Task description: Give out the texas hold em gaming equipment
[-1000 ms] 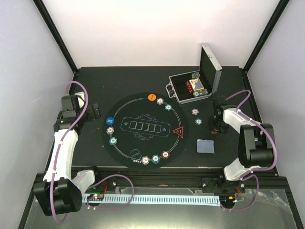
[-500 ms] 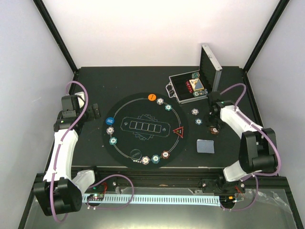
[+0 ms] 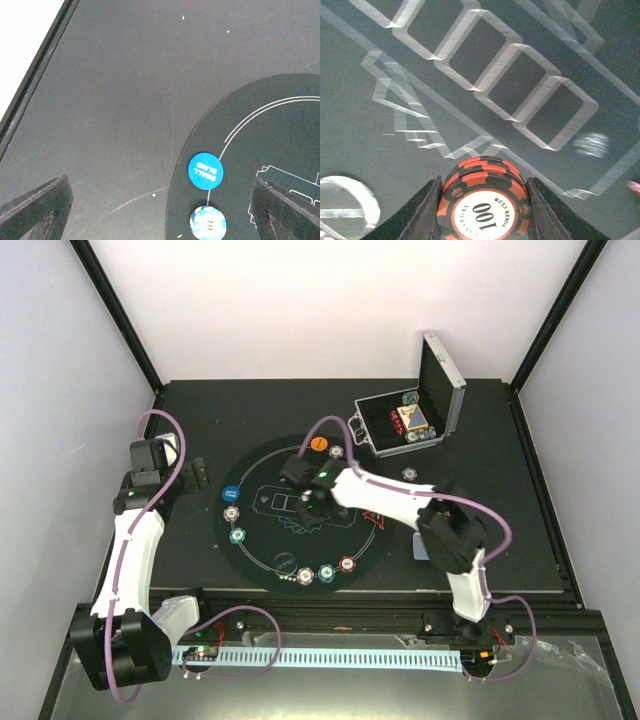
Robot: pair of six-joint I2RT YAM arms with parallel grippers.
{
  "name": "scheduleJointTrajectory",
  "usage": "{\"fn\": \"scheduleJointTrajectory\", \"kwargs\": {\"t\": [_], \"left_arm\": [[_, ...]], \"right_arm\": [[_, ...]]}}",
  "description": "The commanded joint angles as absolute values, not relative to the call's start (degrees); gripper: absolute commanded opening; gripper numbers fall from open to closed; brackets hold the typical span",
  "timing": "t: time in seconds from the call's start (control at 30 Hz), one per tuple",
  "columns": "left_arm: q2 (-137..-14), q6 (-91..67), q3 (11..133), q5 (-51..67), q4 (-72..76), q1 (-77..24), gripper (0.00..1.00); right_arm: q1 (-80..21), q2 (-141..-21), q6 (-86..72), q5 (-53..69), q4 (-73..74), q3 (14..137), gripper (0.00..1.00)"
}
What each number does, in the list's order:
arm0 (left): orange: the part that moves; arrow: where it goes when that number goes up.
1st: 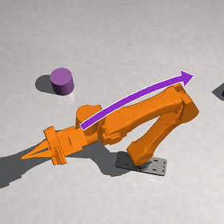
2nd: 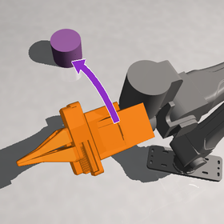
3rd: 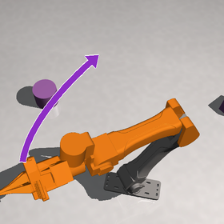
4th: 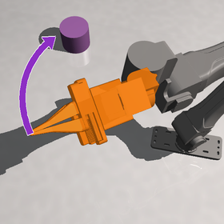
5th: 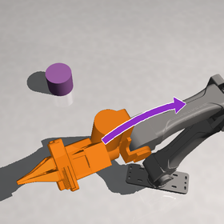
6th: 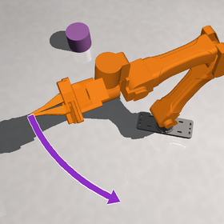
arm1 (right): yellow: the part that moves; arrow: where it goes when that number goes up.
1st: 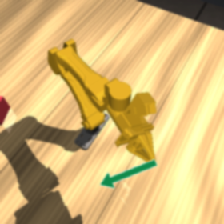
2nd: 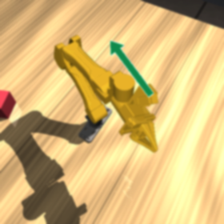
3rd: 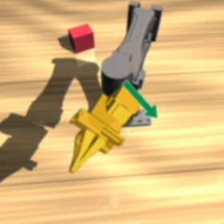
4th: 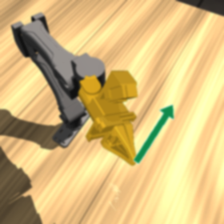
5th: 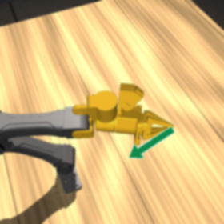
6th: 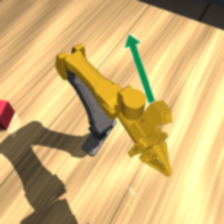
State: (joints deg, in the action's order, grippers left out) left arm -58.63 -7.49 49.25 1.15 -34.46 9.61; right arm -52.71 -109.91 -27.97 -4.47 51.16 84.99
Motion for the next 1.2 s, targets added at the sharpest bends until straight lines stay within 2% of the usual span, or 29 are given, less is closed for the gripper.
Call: {"fn": "scheduleJointTrajectory", "kwargs": {"t": [0.0,0.17,0.43,1.17], "left_arm": [[-58.6,-7.2,50.8,-0.2,-34.8,9.2,0.99],[-58.6,-7.2,50.7,-0.4,-34.8,9.3,0.99],[-58.4,-7.2,50.7,-0.8,-34.8,9.3,0.99],[-58.6,-7.1,50.9,-0.3,-34.8,9.3,0.99]], "right_arm": [[-60.7,-118.9,-28.0,-3.6,56.0,98.2,0.39],[-66.4,-129.1,-25.7,-3.5,60.5,113.3,0.39],[-69.8,-139.2,-24.4,-1.7,64.2,126.6,0.39],[-71.4,-148.6,-23.3,-0.9,64.2,135.8,0.41]]}}
